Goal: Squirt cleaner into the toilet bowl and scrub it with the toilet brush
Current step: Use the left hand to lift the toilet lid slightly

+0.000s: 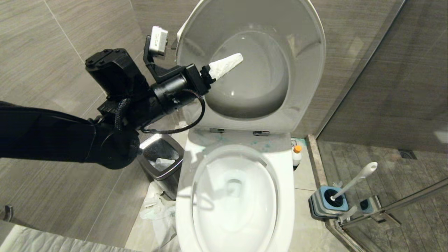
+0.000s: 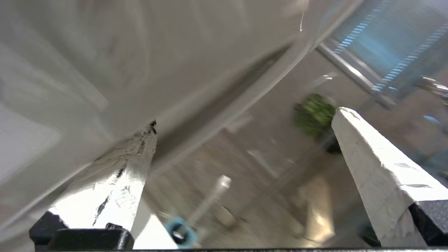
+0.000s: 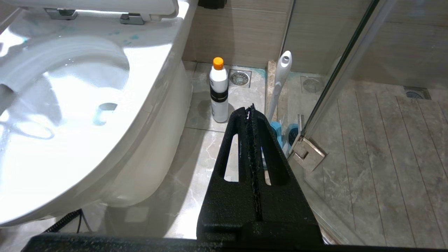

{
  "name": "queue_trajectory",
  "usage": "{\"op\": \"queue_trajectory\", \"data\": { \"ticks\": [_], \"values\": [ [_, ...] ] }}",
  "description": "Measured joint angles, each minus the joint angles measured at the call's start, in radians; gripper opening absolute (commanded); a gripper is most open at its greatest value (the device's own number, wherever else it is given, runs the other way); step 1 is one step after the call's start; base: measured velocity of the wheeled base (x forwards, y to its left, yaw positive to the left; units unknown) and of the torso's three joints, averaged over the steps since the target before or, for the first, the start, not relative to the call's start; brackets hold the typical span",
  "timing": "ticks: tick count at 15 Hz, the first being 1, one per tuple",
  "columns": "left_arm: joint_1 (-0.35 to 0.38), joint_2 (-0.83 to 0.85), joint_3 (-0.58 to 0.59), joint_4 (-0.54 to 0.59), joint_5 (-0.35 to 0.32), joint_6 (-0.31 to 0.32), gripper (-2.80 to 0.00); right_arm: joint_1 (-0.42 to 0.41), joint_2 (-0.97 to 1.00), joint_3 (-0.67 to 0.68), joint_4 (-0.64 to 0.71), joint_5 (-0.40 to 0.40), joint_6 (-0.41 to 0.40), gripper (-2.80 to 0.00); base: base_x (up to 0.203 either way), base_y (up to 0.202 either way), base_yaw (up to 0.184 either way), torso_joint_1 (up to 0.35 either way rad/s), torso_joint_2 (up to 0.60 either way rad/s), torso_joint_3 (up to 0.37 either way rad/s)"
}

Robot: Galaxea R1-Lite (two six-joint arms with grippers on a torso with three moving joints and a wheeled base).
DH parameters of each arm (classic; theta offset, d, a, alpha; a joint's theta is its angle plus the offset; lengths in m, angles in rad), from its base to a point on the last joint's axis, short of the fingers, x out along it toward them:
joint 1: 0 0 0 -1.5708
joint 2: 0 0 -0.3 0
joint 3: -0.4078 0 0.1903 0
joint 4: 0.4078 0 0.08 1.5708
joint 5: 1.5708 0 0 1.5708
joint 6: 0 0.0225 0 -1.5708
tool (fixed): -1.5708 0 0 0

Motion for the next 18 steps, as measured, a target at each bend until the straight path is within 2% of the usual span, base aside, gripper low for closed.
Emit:
{"op": "queue_trajectory", "data": {
  "ticks": [4,8,15,17,18],
  "values": [
    [0.022,0.103,-0.206,0.092,0.080,0.064,0.00,0.000,0.000,0.000,0.000,-0.001,0.000,-2.80,0.000,0.000,0.000,0.000,0.00,0.000],
    [0.039,0.202,-0.405,0.177,0.189,0.112,0.00,0.000,0.000,0.000,0.000,0.000,0.000,-2.80,0.000,0.000,0.000,0.000,0.00,0.000],
    [0.035,0.197,-0.424,0.220,0.227,0.101,0.00,0.000,0.000,0.000,0.000,-0.001,0.000,-2.80,0.000,0.000,0.000,0.000,0.00,0.000],
    [0.015,0.130,-0.394,0.284,0.238,0.042,0.00,0.000,0.000,0.000,0.000,-0.001,0.000,-2.80,0.000,0.000,0.000,0.000,0.00,0.000],
    [-0.004,0.075,-0.369,0.324,0.239,-0.014,0.00,0.000,0.000,0.000,0.000,-0.001,0.000,-2.80,0.000,0.000,0.000,0.000,0.00,0.000]
  ]
}}
